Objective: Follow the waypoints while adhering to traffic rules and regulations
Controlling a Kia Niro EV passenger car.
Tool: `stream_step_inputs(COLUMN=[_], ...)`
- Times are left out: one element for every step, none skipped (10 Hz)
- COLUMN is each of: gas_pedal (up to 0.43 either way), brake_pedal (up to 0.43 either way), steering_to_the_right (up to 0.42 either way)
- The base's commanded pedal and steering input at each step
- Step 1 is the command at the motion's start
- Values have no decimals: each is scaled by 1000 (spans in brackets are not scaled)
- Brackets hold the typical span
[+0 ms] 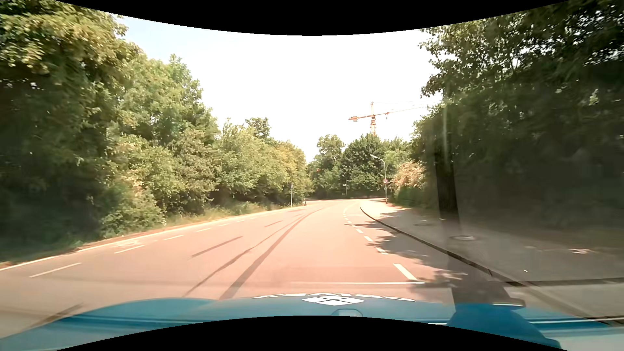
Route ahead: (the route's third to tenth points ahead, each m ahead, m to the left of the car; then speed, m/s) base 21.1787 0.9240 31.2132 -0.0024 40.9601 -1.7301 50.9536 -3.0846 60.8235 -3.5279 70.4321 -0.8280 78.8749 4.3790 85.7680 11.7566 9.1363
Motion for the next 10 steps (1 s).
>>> stream_step_inputs(gas_pedal=[0, 0, 0, 0, 0, 0, 0, 0, 0, 0], brake_pedal=[0, 0, 0, 0, 0, 0, 0, 0, 0, 6], steering_to_the_right=[3, 4, 5, 6, 8, 10, 12, 14, 14, 14])
